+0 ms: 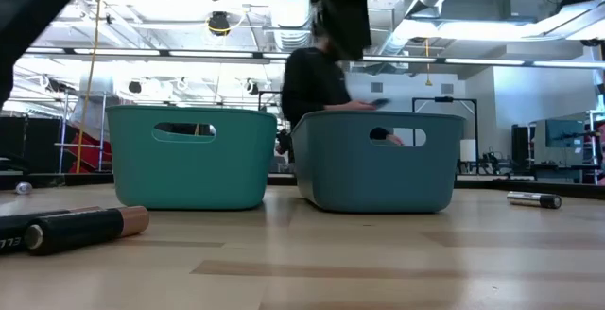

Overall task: Sort batteries
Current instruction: Put the black battery into the blue bin

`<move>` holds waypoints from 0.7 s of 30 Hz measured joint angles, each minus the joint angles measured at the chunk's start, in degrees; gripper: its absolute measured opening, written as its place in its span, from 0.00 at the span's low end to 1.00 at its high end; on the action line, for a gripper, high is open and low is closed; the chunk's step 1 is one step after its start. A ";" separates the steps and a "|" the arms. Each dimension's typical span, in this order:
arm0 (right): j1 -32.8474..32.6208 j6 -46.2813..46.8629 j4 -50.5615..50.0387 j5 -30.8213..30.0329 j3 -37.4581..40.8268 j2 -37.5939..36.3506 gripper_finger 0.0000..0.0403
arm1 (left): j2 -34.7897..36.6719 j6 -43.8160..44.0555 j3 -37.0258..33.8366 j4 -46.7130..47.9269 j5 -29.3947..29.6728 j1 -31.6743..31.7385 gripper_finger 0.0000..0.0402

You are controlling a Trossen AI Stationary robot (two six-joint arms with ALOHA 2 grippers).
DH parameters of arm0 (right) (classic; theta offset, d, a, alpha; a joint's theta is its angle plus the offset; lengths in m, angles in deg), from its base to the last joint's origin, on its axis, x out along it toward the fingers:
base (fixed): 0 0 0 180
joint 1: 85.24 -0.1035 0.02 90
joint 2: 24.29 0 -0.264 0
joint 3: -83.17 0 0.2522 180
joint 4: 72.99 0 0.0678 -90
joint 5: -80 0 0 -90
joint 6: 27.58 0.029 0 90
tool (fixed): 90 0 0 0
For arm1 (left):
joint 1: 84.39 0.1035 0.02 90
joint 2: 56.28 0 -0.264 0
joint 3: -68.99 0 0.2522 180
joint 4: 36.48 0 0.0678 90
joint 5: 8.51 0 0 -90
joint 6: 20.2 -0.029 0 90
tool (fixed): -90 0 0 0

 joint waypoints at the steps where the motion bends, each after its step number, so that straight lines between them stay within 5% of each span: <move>1: 0.13 -0.66 0.16 0.01 0.40 0.00 0.32 | 1.58 0.44 -1.30 -1.57 0.01 -1.04 0.40; 7: 0.33 -5.47 9.67 3.28 7.92 -0.02 0.32 | 11.62 6.61 -13.60 -8.46 1.83 -7.78 0.40; 12: 0.29 -10.73 19.73 5.78 13.03 -0.02 0.32 | 20.87 16.50 -26.59 -16.04 9.40 -14.53 0.40; 21: 2.59 -20.88 20.84 16.94 18.37 -0.22 0.32 | 34.17 40.85 -43.54 -18.73 24.90 -26.86 0.40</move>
